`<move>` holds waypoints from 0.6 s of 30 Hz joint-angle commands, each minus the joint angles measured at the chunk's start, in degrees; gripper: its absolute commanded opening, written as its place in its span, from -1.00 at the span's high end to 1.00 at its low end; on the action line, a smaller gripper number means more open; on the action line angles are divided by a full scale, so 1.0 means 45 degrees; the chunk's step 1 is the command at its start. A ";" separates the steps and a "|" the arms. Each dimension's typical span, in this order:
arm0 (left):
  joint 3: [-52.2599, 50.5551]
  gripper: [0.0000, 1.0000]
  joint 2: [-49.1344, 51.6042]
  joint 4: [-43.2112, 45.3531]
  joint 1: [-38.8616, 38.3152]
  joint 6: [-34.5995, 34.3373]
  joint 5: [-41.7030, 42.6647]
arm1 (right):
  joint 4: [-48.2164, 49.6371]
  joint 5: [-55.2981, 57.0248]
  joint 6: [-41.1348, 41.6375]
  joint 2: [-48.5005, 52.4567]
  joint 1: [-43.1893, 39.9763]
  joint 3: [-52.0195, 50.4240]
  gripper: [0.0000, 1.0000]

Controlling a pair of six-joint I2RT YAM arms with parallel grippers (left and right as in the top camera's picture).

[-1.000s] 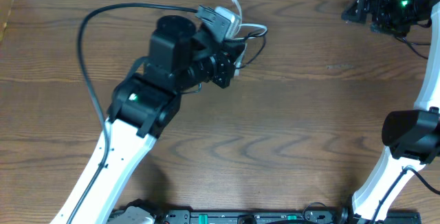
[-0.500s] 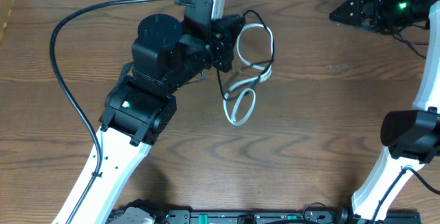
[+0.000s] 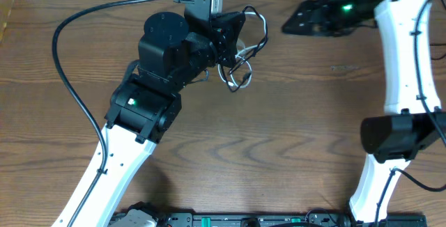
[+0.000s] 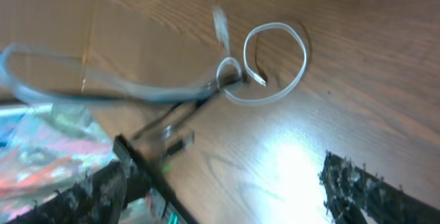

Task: Untangle cables

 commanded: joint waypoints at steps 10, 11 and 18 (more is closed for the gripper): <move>0.0024 0.85 0.0160 0.0024 0.0019 -0.0117 -0.0214 | 0.3215 0.1224 0.3279 0.0068 0.1987 -0.2759 -0.71; 0.0024 0.85 0.0160 0.0024 0.0019 -0.0117 -0.0214 | 0.3609 0.1486 0.3721 0.0068 0.2021 -0.2992 -0.69; 0.0029 0.85 0.0034 0.0248 0.0160 -0.0117 -0.0223 | 0.5076 0.5396 0.6581 0.0068 0.2069 -0.4333 -0.30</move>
